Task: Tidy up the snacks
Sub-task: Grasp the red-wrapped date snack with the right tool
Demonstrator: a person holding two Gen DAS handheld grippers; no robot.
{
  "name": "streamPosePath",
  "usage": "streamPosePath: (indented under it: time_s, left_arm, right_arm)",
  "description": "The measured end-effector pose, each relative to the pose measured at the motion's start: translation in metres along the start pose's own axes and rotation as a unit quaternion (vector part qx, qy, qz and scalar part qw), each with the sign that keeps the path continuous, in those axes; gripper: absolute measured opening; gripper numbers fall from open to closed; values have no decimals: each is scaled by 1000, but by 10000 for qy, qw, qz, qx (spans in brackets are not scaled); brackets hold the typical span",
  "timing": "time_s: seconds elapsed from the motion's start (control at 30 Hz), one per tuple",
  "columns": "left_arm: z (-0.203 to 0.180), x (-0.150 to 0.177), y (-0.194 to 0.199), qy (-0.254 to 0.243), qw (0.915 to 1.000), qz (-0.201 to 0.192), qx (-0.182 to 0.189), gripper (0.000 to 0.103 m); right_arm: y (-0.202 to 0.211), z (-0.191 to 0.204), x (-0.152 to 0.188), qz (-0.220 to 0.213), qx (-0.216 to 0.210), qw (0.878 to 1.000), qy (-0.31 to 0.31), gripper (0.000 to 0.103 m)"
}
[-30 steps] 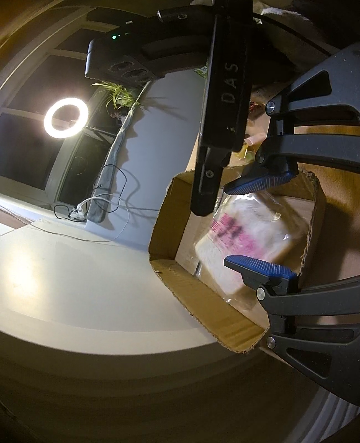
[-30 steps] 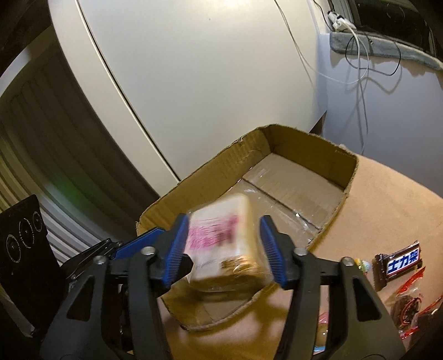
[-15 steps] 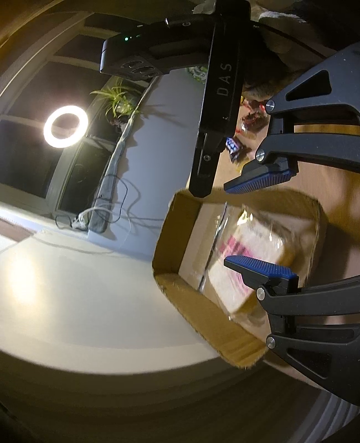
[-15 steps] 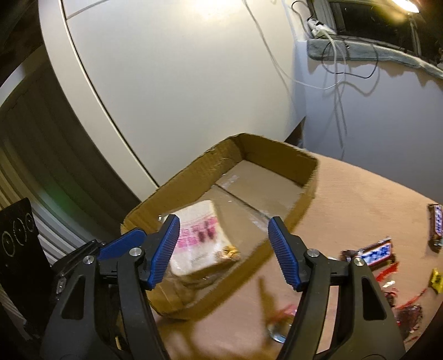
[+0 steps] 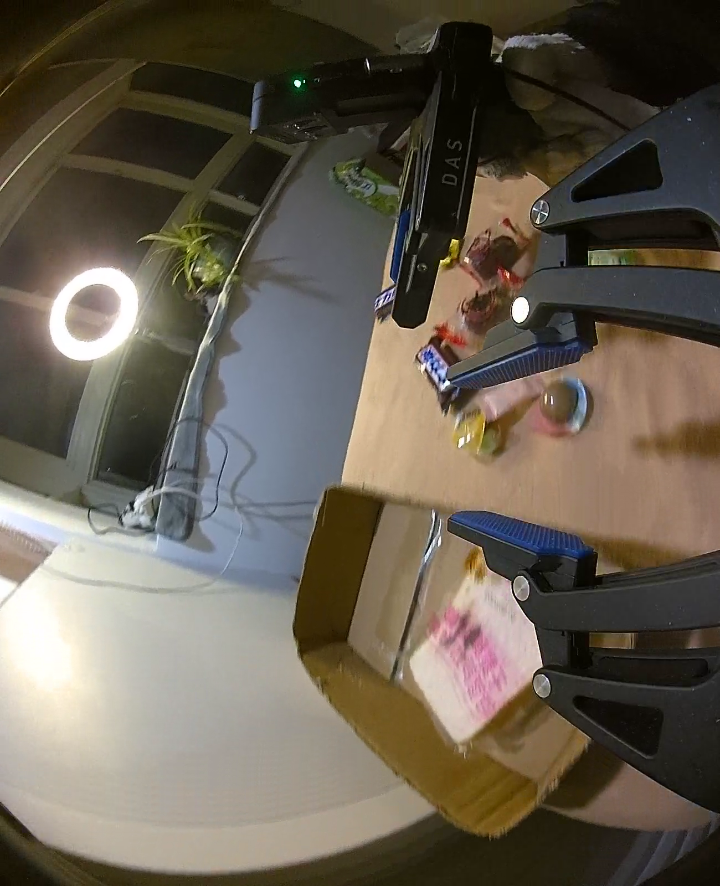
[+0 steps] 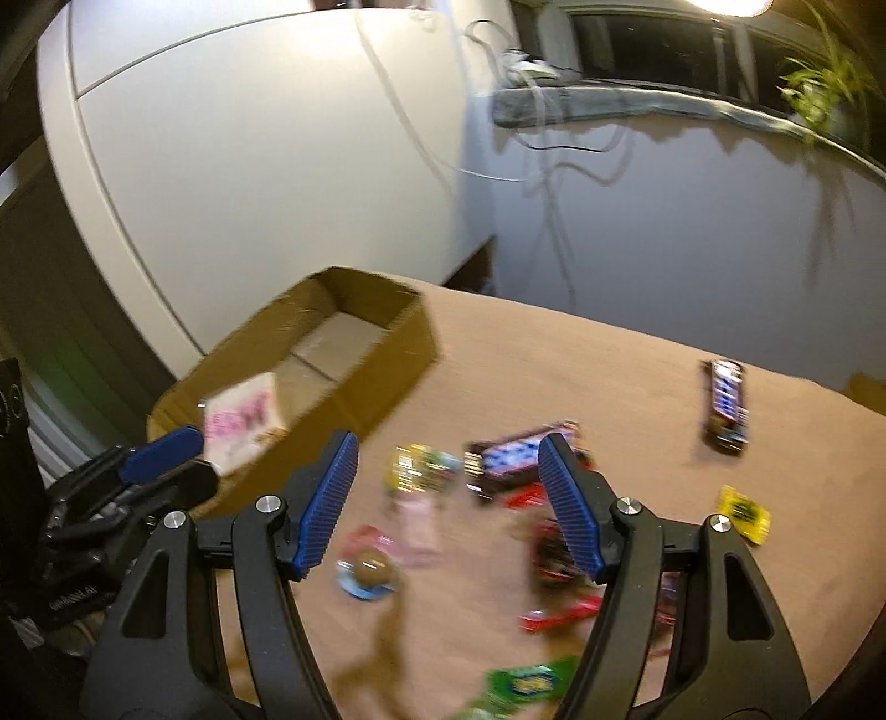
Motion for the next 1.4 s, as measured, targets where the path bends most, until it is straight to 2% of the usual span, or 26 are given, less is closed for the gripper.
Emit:
streamPosePath:
  time_s: [0.07, 0.17, 0.3, 0.43, 0.63, 1.07, 1.2, 1.4]
  left_arm:
    - [-10, -1, -4, -70, 10000, 41, 57, 45]
    - [-26, -1, -11, -167, 9997, 120, 144, 52]
    - [-45, 0, -22, -266, 9990, 267, 259, 54]
    - [-61, 1, -31, -322, 9980, 391, 373, 55]
    - [-79, 6, -48, -327, 9960, 655, 507, 55]
    - [-93, 16, -89, 134, 9884, 1229, 885, 55]
    - [-96, 15, -97, 261, 9859, 1329, 978, 55]
    - [-100, 18, -109, 284, 9842, 1503, 889, 55]
  right_arm:
    - [5, -15, 2, -23, 81, 9999, -80, 71]
    - [14, -34, 5, -69, 194, 9997, -151, 71]
    - [22, -54, 11, -101, 350, 9991, -194, 71]
    - [28, -71, 16, -117, 486, 9985, -208, 78]
    - [32, -90, 26, -49, 615, 9979, -174, 79]
    - [12, -109, 54, 448, 638, 9970, -18, 78]
    - [6, -109, 59, 554, 610, 9966, 38, 70]
    - [0, -109, 66, 688, 536, 9962, 57, 58]
Point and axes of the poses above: each gripper's, at about its wrist camera, not at the fingertips, and y roughly against the way its jaws point, z to its left, x to its underside, the point moved 6 cm from there along -y, roughly the way its jaws point, and after that the axes turned 8 degrees about -y, right-handed, at the moved point
